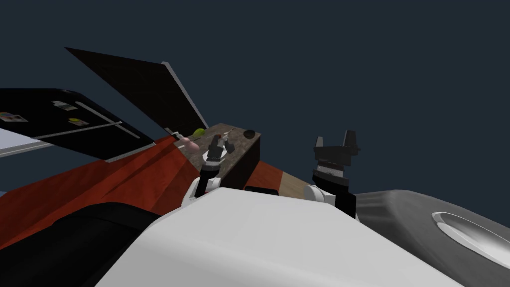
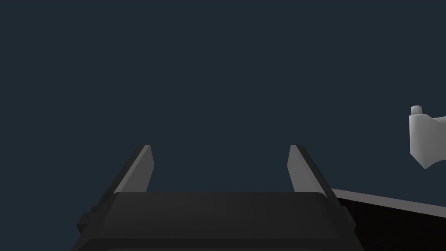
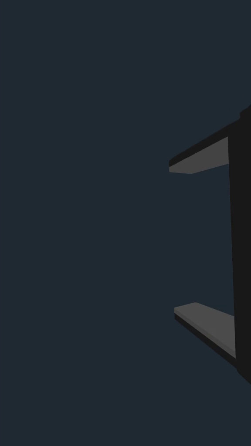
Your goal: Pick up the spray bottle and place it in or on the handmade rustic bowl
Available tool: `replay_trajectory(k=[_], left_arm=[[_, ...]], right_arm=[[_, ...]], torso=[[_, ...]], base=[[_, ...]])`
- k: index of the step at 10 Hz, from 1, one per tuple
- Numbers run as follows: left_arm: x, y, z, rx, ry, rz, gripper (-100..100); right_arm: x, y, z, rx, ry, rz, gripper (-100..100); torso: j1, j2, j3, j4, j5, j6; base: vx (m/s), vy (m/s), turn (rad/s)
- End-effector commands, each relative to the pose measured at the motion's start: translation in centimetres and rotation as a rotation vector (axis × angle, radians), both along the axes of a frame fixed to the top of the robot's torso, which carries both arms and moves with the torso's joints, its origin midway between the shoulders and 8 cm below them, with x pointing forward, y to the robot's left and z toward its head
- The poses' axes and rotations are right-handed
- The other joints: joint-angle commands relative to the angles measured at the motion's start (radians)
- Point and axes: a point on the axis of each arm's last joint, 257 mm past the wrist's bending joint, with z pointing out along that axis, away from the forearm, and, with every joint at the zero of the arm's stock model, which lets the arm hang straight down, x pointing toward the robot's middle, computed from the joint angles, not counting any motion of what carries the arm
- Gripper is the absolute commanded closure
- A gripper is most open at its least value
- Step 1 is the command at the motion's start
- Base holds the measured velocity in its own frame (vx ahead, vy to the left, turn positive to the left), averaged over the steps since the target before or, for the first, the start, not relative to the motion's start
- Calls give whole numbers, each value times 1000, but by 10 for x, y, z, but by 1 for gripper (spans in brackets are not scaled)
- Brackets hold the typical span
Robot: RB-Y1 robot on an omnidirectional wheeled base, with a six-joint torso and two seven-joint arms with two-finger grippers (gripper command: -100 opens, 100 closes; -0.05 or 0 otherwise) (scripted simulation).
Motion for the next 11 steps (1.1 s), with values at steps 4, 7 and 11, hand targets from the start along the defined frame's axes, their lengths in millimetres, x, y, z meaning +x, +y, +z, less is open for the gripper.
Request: replay_trajectory(k=[4,7,11], left_arm=[[7,43,-71,108,220,75,-100],[3,75,-111,182,354,125,-100],[-9,114,-153,292,507,178,-100]], right_arm=[[0,0,0,0,0,0,0],[0,0,0,0,0,0,0],[0,0,0,0,0,0,0]], torso=[[0,0,0,0,0,0],[1,0,0,0,0,0],[1,0,0,0,0,0]], base=[[6,-38,-104],[9,-31,-100],[13,-20,-86]])
